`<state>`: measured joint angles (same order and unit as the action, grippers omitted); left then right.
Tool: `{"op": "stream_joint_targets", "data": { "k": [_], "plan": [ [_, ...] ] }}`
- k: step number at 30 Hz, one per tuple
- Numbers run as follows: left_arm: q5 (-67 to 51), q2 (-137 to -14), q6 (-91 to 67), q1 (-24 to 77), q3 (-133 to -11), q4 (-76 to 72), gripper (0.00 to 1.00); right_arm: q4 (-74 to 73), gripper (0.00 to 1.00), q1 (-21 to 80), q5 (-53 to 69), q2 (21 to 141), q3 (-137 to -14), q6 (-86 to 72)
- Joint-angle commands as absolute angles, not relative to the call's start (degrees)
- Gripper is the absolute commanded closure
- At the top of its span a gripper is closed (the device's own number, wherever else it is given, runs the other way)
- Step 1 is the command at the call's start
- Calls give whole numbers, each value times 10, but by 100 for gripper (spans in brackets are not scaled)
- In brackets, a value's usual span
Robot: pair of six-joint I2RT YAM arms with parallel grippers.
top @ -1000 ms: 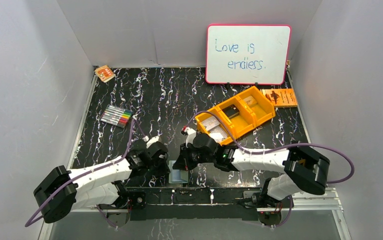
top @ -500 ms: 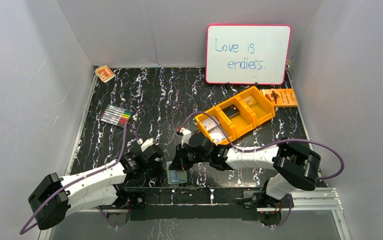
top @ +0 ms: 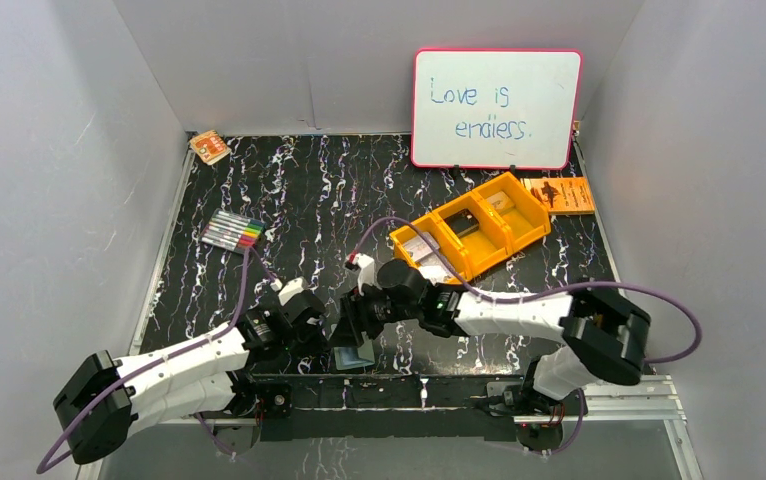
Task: Put the credit cards into the card holder
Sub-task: Close the card holder at the center of the board.
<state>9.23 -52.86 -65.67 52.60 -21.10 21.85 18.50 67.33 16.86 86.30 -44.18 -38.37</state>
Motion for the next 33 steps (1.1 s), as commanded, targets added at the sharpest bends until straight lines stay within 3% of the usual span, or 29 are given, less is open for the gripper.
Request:
{"op": "stream_joint_targets", "data": {
  "k": [1,4,8,10,13,16,20,26,33],
  "plan": [
    [118,-519,-661,523,-204,250,99,112,33,678,160,773,-493,-316],
    [119,-519,-663,523,-203,250,99,45,26,678,131,720,-509,-291],
    [120,-524,-664,523,-205,248,99,-48,25,678,44,643,-510,-280],
    [121,-525,-665,523,-205,250,99,-92,27,676,-44,612,-494,-308],
    [126,-521,-670,523,-205,255,99,-159,42,664,-122,590,-456,-370],
    [128,-516,-671,523,-205,257,99,-137,59,659,-104,599,-410,-408],
    [126,-520,-670,523,-206,260,99,-66,71,659,-58,659,-390,-425],
    [124,-530,-664,523,-215,272,99,-6,76,661,31,811,-447,-405],
    [123,-520,-666,523,-208,281,99,34,74,667,63,864,-474,-403]
  ]
}}
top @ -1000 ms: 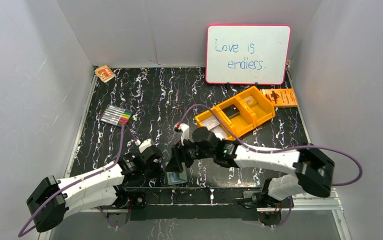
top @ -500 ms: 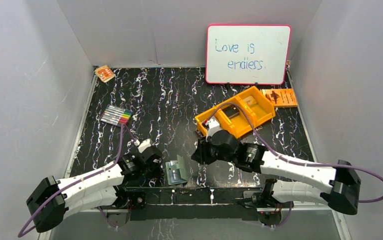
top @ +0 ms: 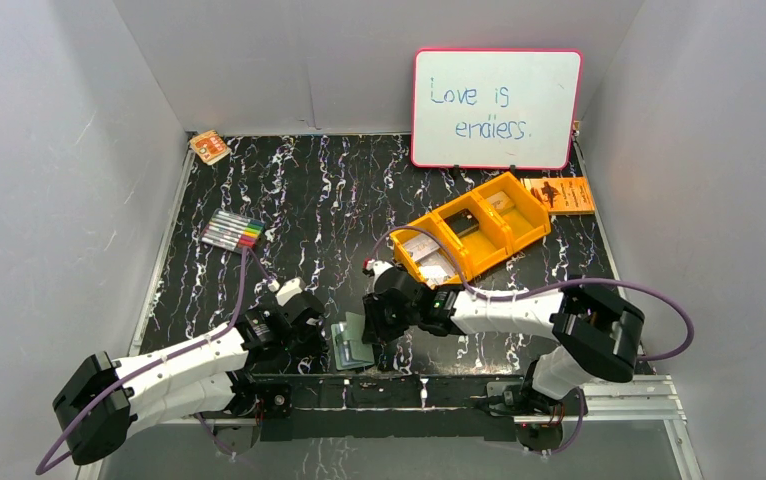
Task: Put the credit cards into the card holder
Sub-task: Close the card holder at the center of the board.
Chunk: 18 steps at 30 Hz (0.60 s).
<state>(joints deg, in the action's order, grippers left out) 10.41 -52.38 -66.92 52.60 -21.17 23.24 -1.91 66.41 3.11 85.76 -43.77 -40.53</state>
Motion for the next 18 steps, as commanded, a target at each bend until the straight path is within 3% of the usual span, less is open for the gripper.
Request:
{"op": "stream_joint_targets", "data": {
  "k": [1,18],
  "plan": [
    [122,-518,-666,523,-206,281,99,34,74,668,64,867,-476,-403],
    [145,-479,-661,523,-223,330,99,44,65,675,80,940,-484,-419]
  ]
}}
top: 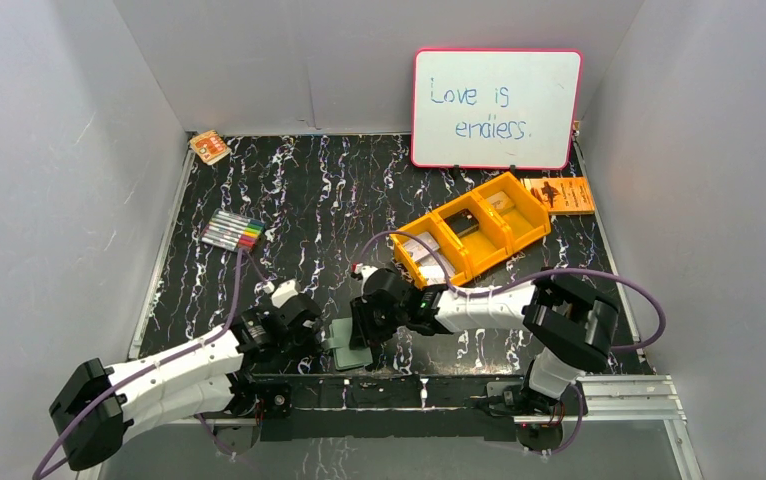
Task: Put the credit cards into the card holder
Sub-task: Close the card holder at the center of the board.
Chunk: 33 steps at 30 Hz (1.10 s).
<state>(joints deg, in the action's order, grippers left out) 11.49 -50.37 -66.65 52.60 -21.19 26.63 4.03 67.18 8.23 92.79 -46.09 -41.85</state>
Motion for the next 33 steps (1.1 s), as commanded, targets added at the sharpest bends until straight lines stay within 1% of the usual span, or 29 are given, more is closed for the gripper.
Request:
{"op": "stream_joint_targets", "data": {
  "k": [1,3,6,7,11,15,17,22,28,29,32,33],
  "plan": [
    [145,-472,-662,523,-224,331,98,38,64,675,77,941,-486,-418],
    [149,-461,-665,523,-232,340,95,25,64,674,70,947,-492,-416],
    [163,-457,-671,523,-258,362,87,11,63,675,63,955,-499,-414],
    [178,-461,-671,523,-300,395,78,2,62,675,58,960,-502,-412],
    [188,-462,-667,523,-346,416,65,1,62,675,57,967,-502,-412],
    [166,-472,-648,523,-358,387,47,1,60,675,58,971,-501,-413],
    [148,-492,-633,523,-359,369,43,1,59,674,58,971,-501,-412],
    [121,-561,-612,523,-365,347,40,1,58,675,56,969,-496,-416],
    [116,-602,-607,523,-342,322,40,5,57,676,56,958,-488,-420],
    [115,-604,-611,523,-329,317,42,6,57,676,56,955,-486,-421],
    [104,-601,-618,523,-299,307,56,10,57,676,57,953,-484,-423],
    [102,-599,-620,523,-291,306,58,10,57,676,56,953,-484,-423]
  ]
}}
